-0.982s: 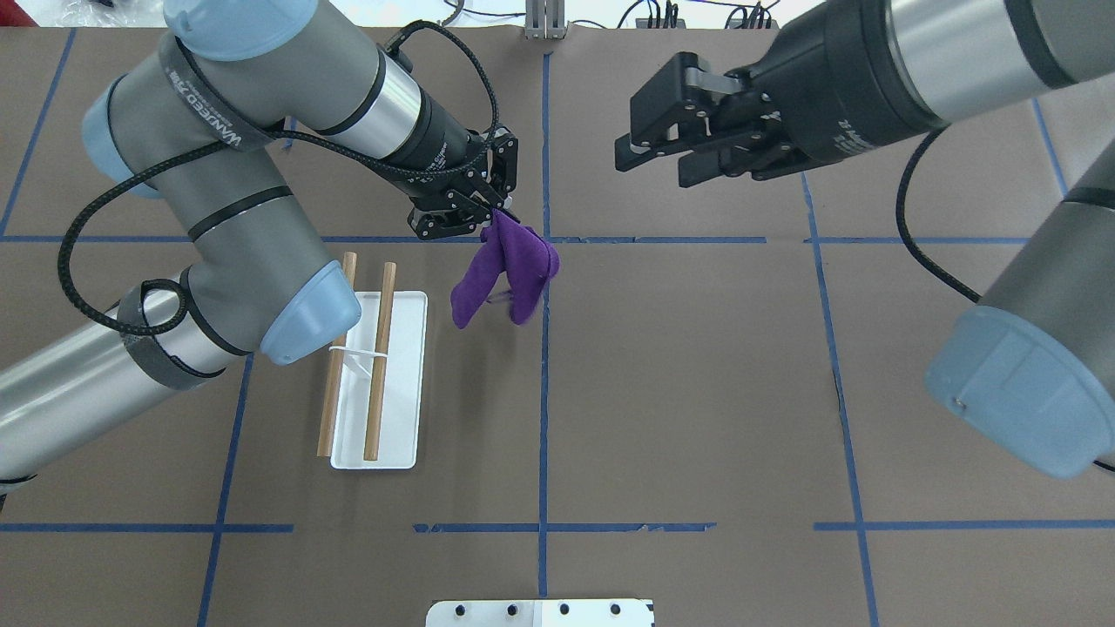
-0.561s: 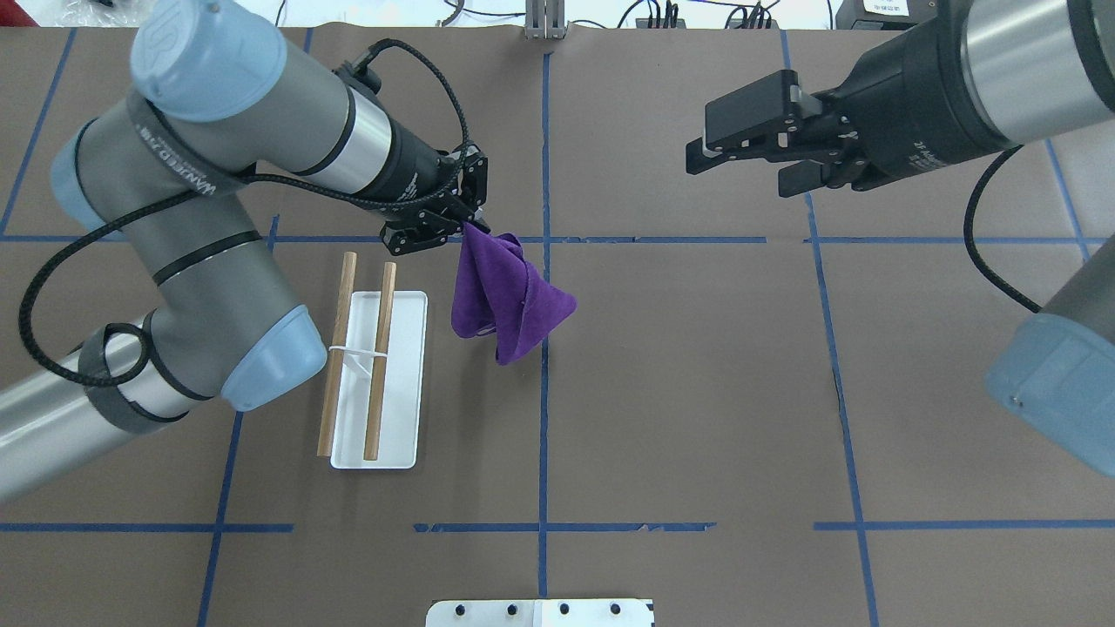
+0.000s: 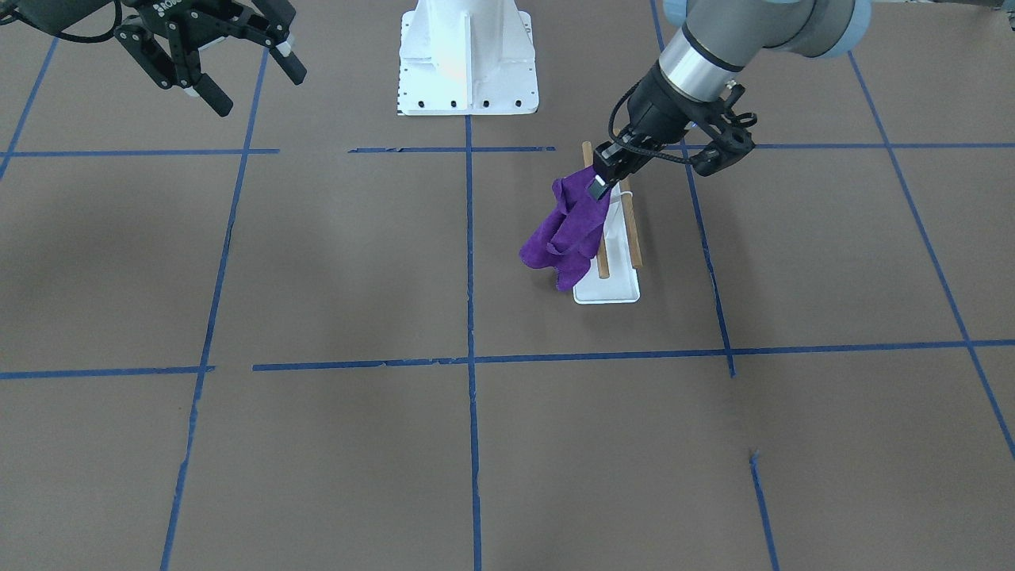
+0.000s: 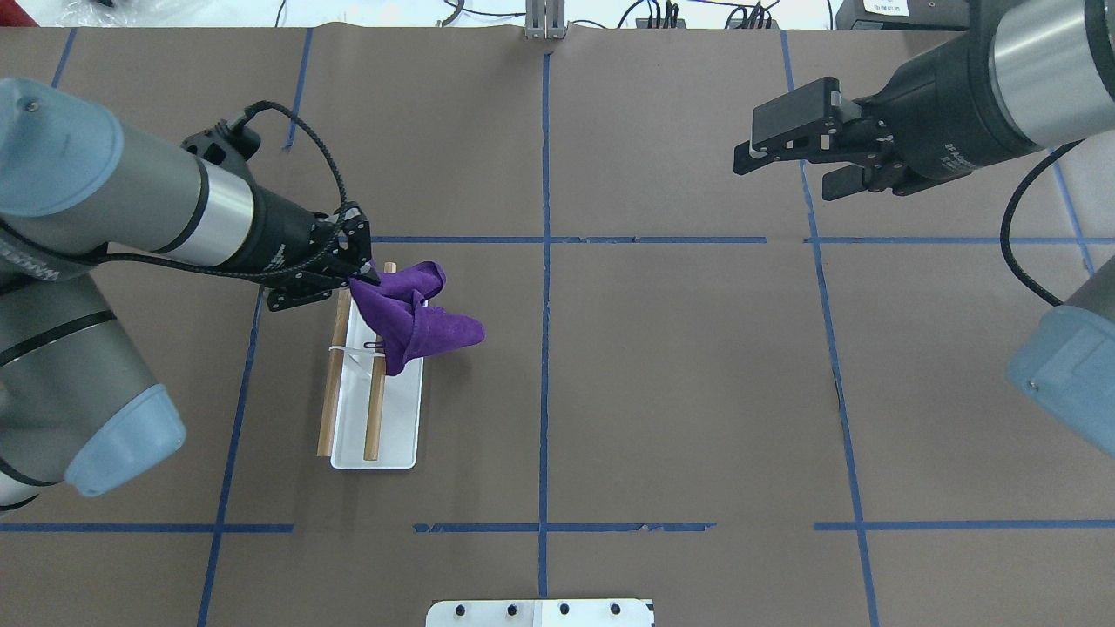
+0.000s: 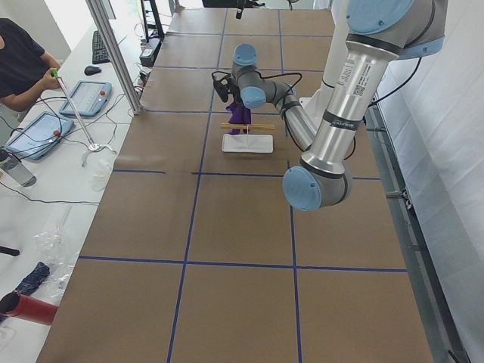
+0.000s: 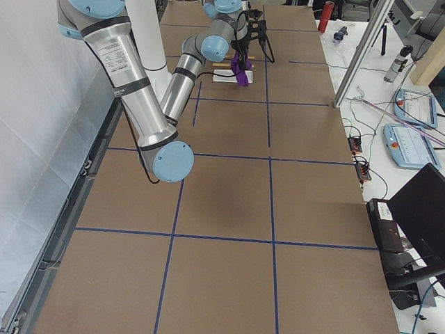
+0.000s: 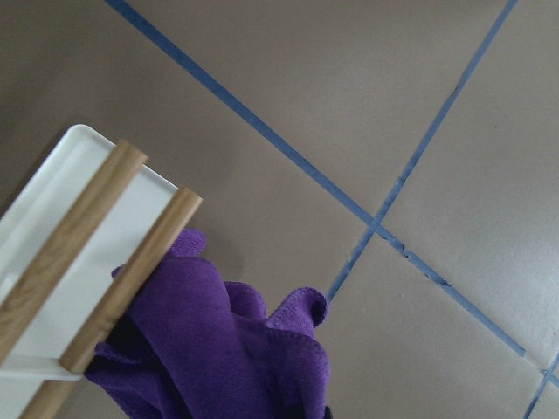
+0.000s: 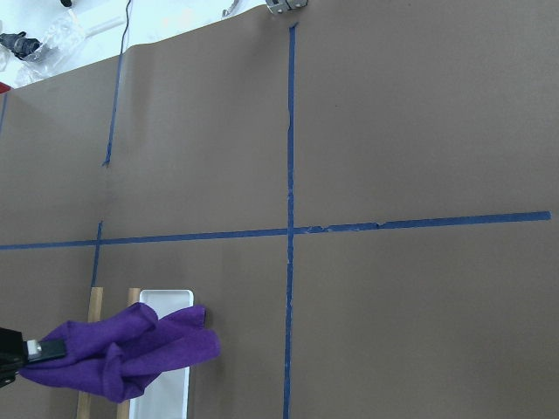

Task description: Hang towel on rack

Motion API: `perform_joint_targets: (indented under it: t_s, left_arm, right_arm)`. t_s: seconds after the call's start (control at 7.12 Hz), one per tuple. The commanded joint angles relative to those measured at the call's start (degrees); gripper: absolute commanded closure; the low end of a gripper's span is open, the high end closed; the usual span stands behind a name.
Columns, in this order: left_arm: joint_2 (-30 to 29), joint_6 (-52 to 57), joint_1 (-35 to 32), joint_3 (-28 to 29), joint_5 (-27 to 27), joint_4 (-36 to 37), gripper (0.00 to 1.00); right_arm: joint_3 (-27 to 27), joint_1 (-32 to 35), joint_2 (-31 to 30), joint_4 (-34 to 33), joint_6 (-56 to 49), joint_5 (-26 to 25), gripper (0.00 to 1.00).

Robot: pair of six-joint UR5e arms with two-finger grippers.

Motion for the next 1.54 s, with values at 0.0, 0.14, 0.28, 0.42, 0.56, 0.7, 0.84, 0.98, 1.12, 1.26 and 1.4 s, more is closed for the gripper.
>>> perform_joint_targets:
  t_s: [0.0, 0.14, 0.28, 0.42, 0.56, 0.7, 0.84, 0.98, 1.12, 1.26, 1.4]
  left_arm:
    - [7.55, 8.62, -2.98, -1.72, -0.4, -0.07, 1.0]
    - [9.84, 13.02, -5.61, -1.9, -0.66, -0.16, 1.0]
    - [11.17, 15.5, -5.81, -1.81, -0.66, -0.33, 1.0]
    - [11.27, 16.22, -5.81, -1.11, -0.58, -1.03, 1.0]
    - [10.66, 15.96, -5.64, -0.15, -0.57, -1.47, 1.0]
    - [10.4, 15.96, -5.46, 0.38, -0.57, -1.56, 0.93]
    - [10.22, 15.87, -5.29, 1.08, -0.57, -1.56, 0.7]
    - [10.13, 16.05, -5.2, 1.87, -0.57, -2.0, 0.4]
    - [10.22, 16.05, -5.29, 2.58, -0.49, -3.22, 0.13]
    - [10.48, 16.14, -5.55, 2.58, -0.31, -3.32, 0.0]
    - [10.74, 16.83, -5.55, 2.58, -0.4, -3.49, 0.0]
  right_arm:
    - [-1.29, 0.95, -2.68, -0.18, 0.03, -0.03, 0.0]
    - [-2.6, 2.09, -3.65, -0.18, -0.06, -0.12, 0.0]
    - [-3.66, 2.71, -3.66, -0.18, -0.06, -0.21, 0.0]
    - [-4.02, 3.06, -3.66, -0.18, -0.06, -0.21, 0.0]
    - [-4.2, 3.33, -3.75, -0.18, -0.06, -0.21, 0.0]
    - [-4.54, 3.68, -3.75, -0.18, -0.06, -0.21, 0.0]
    - [-4.55, 4.03, -3.75, -0.18, -0.06, -0.21, 0.0]
    - [-4.55, 4.04, -4.1, -0.18, -0.06, -0.21, 0.0]
    - [-4.64, 4.3, -4.54, -0.18, -0.06, -0.3, 0.0]
    - [-6.03, 5.08, -4.54, -0.18, -0.06, -0.13, 0.0]
    - [-7.43, 5.87, -4.63, -0.18, -0.14, -0.12, 0.0]
